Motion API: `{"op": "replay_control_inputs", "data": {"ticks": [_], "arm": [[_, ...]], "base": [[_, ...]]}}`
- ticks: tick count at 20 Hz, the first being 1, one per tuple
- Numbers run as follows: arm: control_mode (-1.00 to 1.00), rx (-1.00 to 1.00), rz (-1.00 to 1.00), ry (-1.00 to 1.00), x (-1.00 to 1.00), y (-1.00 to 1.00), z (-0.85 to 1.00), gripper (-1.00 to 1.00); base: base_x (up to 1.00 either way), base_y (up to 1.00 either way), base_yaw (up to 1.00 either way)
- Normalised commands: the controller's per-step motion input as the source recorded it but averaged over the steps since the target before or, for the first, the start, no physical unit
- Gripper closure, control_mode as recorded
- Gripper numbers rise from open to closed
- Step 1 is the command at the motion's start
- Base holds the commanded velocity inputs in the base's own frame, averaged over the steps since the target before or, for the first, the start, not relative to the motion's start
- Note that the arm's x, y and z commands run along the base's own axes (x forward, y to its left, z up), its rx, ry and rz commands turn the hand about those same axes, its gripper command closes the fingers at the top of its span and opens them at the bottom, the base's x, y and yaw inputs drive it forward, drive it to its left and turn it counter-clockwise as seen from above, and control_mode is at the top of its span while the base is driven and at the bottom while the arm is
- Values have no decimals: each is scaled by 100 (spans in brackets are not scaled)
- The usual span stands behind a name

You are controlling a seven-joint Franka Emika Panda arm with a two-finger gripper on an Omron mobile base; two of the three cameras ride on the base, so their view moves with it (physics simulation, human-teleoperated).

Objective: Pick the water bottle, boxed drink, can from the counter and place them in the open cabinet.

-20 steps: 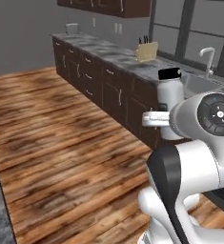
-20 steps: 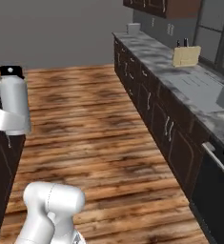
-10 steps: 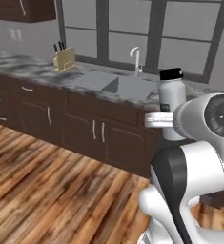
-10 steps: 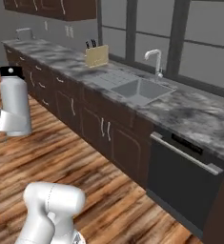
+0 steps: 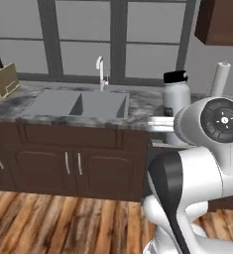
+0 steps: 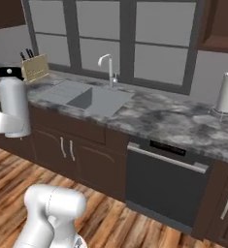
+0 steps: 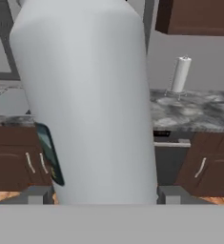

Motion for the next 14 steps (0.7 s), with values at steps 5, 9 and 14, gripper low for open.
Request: {"op": "replay_control_inputs", "data": {"ticks": [5,9,14], "arm": [[100,0,0,0,0,0,0,100],[100,0,0,0,0,0,0,100],[100,0,0,0,0,0,0,100]], "base": [[70,-40,-24],[3,-55,-34],[0,-42,-56]]}}
